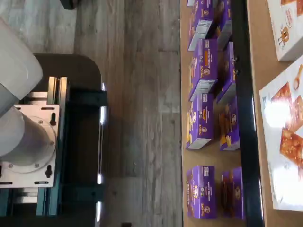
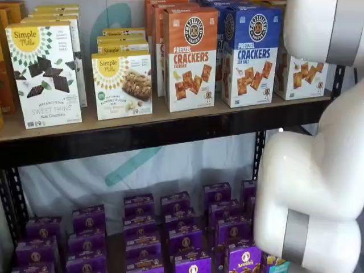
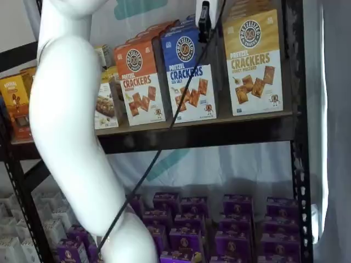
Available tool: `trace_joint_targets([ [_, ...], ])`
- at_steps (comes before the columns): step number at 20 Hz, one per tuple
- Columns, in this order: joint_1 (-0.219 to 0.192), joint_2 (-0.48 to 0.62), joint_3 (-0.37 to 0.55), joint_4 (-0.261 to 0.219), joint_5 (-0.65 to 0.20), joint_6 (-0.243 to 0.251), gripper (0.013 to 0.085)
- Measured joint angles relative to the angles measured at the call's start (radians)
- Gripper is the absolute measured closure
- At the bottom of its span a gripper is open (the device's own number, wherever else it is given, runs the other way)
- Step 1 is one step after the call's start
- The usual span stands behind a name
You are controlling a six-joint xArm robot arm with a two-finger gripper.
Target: Retrieve the yellow and white box located on the top shelf, the sixth one from the left
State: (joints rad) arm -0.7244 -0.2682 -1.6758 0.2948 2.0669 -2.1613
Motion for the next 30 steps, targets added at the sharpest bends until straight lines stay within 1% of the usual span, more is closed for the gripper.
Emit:
trace_joint_targets([
  [1,0.008,0.0,-0.001,-0.017,0.001,0.0,0.013],
  [2,0.032,-0.004,0.001,-0.064,0.002,-0.001,0.013],
  [3,0.041,-0.009,0.009,-0.081,0.001,-0.002,0.013],
  [7,0.039,-0.027,0.036,-0.088,-0.015,-0.007,0.013],
  [9,0.027,-0.039,0.053,-0.072,-0.037,-0.011,0.013],
  [12,-0.019,-0.055,0.079,0.003,-0.089,-0.023,0.013],
  [14,-0.057,-0.058,0.083,0.069,-0.126,-0.033,0.013],
  [17,-0.088,-0.05,0.074,0.127,-0.159,-0.039,0.013],
  [20,-0.121,-0.028,0.048,0.205,-0.173,-0.031,0.013],
  [22,-0.131,-0.01,0.024,0.239,-0.171,-0.021,0.013],
  [25,-0.138,-0.017,0.039,0.29,-0.225,-0.012,0.013],
  [30,-0.121,-0.005,0.037,0.317,-0.303,-0.003,0.013],
])
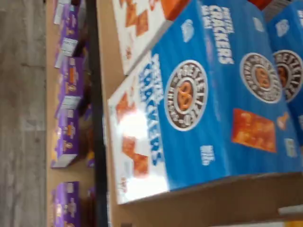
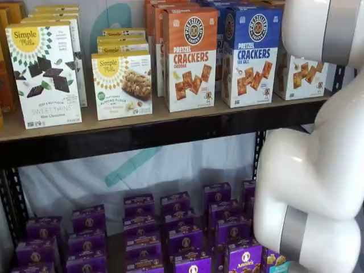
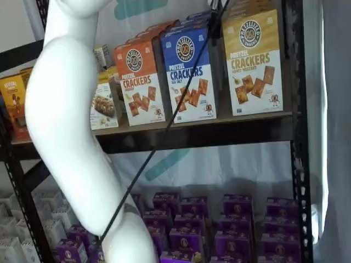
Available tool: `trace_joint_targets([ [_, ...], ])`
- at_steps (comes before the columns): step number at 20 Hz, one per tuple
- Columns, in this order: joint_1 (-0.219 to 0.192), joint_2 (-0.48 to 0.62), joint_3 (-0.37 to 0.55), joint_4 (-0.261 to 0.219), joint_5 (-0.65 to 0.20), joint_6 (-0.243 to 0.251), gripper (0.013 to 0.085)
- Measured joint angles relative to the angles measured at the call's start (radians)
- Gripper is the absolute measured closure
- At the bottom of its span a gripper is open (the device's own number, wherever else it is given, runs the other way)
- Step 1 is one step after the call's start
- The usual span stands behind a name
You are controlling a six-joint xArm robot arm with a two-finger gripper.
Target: Retrieve the yellow and white box located on the top shelf, the sixth one from the left
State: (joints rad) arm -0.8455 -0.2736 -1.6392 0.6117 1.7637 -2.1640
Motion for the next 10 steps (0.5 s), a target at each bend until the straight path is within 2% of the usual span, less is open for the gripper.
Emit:
trace_joint_targets([
  [5,0.033,0.027,-0.003,-0.028,-0.096,-0.017,0.013],
  [10,0.048,0.089,-0.066,-0.058,-0.104,-0.019,0.013],
])
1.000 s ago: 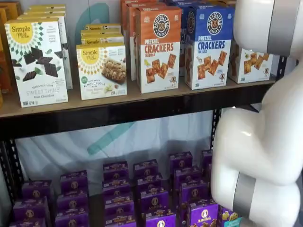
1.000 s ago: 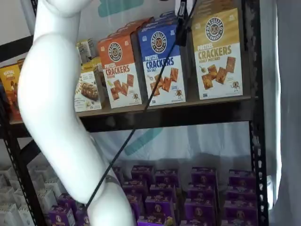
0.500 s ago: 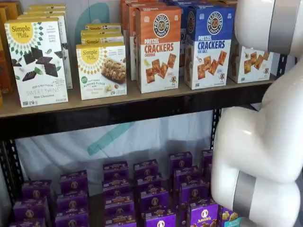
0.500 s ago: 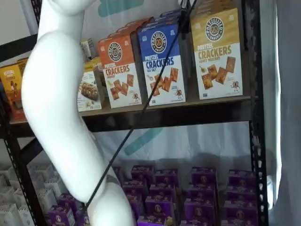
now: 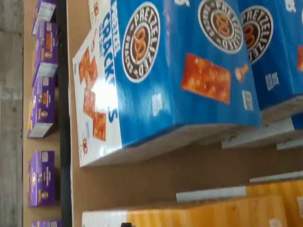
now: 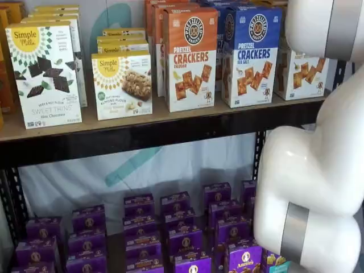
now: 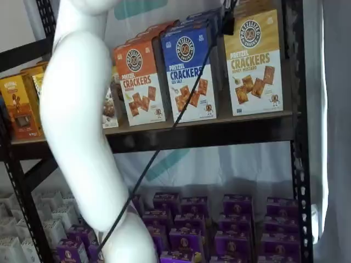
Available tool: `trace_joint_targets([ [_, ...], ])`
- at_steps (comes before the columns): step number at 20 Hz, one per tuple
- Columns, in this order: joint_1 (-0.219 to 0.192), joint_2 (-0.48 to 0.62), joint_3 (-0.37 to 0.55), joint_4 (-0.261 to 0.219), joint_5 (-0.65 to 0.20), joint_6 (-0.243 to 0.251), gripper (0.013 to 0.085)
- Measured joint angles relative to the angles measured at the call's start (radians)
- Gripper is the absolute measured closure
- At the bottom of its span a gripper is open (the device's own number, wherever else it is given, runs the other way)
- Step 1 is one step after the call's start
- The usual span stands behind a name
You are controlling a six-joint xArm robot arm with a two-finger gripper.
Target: Retrieve the yellow and white box located on the top shelf, the sixth one from the left
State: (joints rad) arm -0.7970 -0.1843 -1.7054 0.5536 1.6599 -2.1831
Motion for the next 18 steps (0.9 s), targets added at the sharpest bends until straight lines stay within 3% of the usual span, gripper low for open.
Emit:
trace_joint_targets([
  [12,0.064,0.066,-0.079,-0.12,0.014,0.016,0.013],
  [18,0.081,0.057,-0.057,-0.134,-0.001,0.022,0.013],
])
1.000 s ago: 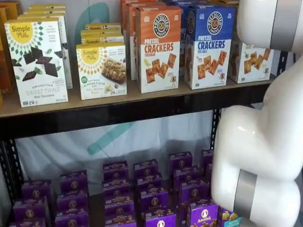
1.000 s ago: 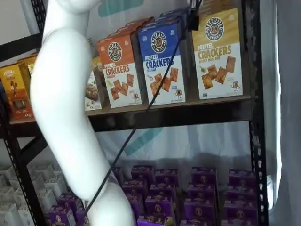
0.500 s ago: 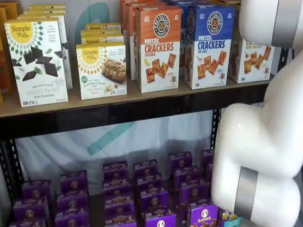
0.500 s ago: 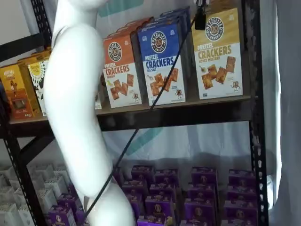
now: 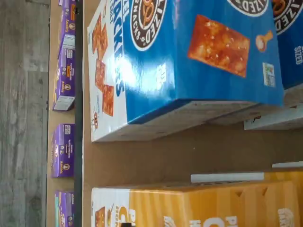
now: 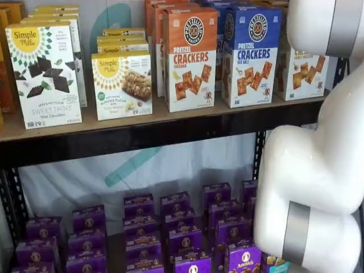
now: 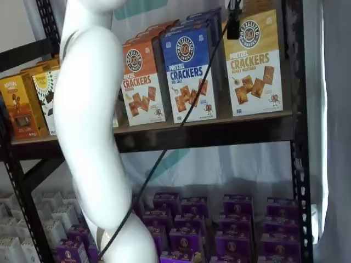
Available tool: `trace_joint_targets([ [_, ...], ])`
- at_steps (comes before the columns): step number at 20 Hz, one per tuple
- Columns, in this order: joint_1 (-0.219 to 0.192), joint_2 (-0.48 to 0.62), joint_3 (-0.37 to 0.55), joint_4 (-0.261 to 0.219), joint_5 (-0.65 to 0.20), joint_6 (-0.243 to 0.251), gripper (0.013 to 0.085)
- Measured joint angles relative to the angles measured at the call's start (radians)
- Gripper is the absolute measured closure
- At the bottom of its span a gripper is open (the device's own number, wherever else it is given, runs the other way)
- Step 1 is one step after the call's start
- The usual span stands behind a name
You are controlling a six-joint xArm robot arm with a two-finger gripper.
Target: Retrieve the yellow and white box located on the top shelf, the sixth one from the left
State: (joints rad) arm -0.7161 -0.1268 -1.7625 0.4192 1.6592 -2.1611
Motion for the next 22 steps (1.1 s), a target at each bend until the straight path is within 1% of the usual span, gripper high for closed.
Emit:
trace_joint_targets([
  [2,0.0,0.001,-0.001,0.006,0.003,0.004,0.013],
  [5,-0.008,0.011,-0.021,0.03,0.02,0.013,0.013],
  [7,-0.008,0.013,-0.028,0.035,0.018,0.015,0.013],
  [15,0.016,0.008,-0.004,-0.006,-0.051,0.0,0.013],
  [20,0.034,0.014,0.005,-0.034,-0.064,0.003,0.013],
  [22,0.037,0.018,0.0,-0.041,-0.057,0.006,0.013],
])
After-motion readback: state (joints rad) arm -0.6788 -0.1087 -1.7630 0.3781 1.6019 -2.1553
